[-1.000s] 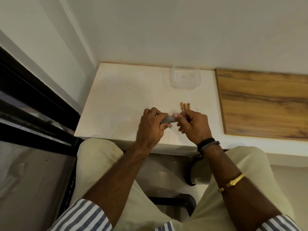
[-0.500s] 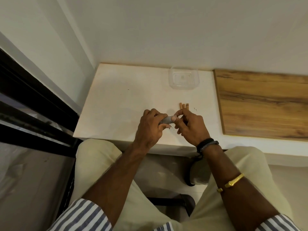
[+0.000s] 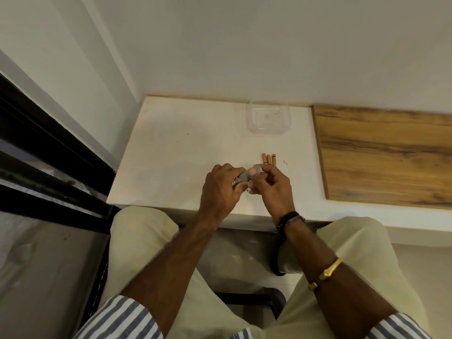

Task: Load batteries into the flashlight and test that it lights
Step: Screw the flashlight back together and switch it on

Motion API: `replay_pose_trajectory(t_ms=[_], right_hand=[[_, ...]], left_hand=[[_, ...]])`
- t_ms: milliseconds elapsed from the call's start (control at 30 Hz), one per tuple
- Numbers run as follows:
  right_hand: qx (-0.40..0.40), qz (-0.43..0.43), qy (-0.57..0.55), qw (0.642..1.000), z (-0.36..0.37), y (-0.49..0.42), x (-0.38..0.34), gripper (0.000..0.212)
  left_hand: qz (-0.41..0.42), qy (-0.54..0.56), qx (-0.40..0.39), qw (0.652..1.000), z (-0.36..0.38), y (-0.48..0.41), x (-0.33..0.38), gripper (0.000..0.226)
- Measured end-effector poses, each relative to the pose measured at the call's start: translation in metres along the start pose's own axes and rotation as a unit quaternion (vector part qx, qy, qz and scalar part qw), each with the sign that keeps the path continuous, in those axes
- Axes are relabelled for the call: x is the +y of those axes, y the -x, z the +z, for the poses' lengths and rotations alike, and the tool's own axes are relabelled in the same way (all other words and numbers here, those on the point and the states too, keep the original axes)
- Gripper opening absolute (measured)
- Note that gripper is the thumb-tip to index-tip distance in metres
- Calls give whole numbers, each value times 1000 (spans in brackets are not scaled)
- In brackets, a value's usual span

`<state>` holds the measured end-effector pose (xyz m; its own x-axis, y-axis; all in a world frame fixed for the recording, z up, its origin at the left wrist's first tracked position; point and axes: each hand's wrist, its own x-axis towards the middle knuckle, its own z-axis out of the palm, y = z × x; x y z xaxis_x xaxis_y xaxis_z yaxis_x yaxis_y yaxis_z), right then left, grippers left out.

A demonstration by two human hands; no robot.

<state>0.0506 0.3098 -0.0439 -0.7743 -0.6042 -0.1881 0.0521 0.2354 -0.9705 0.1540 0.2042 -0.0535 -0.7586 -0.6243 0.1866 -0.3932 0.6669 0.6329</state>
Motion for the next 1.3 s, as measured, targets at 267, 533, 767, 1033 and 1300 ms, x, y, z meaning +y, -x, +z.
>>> replay_pose_trajectory(t_ms=[267, 533, 767, 1033, 1300], right_hand=[[-11, 161, -401, 902, 7, -6, -7, 24], [-69, 195, -626, 752, -14, -16, -15, 35], [-36, 167, -703, 690, -7, -12, -36, 20], [11, 175, -713, 679, -8, -11, -40, 19], [25, 176, -698, 693, -4, -8, -38, 15]], left_hand=[[-128, 237, -4, 963, -6, -7, 11, 47], [-343, 695, 1, 631, -24, -11, 13, 88], [-320, 683, 18, 656, -22, -11, 22, 93], [-299, 651, 8, 698, -21, -12, 25, 91], [-293, 650, -3, 701, -21, -13, 22, 92]])
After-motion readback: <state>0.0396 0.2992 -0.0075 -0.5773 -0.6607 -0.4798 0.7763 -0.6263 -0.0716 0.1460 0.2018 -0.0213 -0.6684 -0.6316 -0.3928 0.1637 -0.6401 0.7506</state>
